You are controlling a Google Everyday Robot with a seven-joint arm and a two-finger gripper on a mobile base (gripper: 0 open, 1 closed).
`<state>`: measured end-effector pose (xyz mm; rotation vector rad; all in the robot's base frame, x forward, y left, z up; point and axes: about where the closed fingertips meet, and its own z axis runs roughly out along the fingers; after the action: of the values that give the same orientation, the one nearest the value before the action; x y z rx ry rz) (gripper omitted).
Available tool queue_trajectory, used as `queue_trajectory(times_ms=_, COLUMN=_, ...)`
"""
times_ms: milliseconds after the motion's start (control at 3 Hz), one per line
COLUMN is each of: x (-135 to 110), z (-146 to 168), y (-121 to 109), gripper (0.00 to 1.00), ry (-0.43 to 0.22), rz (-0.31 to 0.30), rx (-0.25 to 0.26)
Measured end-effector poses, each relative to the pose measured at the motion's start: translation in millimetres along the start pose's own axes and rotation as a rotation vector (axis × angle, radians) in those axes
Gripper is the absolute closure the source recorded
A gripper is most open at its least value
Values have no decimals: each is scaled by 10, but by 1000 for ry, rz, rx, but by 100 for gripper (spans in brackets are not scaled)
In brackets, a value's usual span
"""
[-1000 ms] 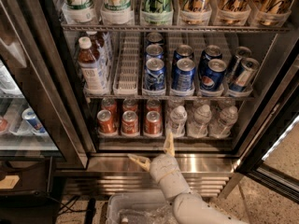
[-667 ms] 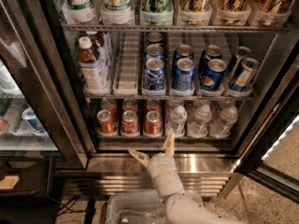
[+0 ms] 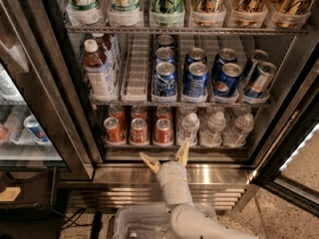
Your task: Pick coke can from bottom shelf of fridge
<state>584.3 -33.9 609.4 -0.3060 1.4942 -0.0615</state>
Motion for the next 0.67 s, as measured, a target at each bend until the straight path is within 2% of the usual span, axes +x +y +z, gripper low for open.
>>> queue_trajectory(times_ms=333, x=-3, z=-43, y=-3, gripper=0, ry=1, rz=1, rx=-3)
queue_trajectory(times_ms=667, x=9, z=-53, y=-11, gripper=19, ry=2, rz=9, rx=4)
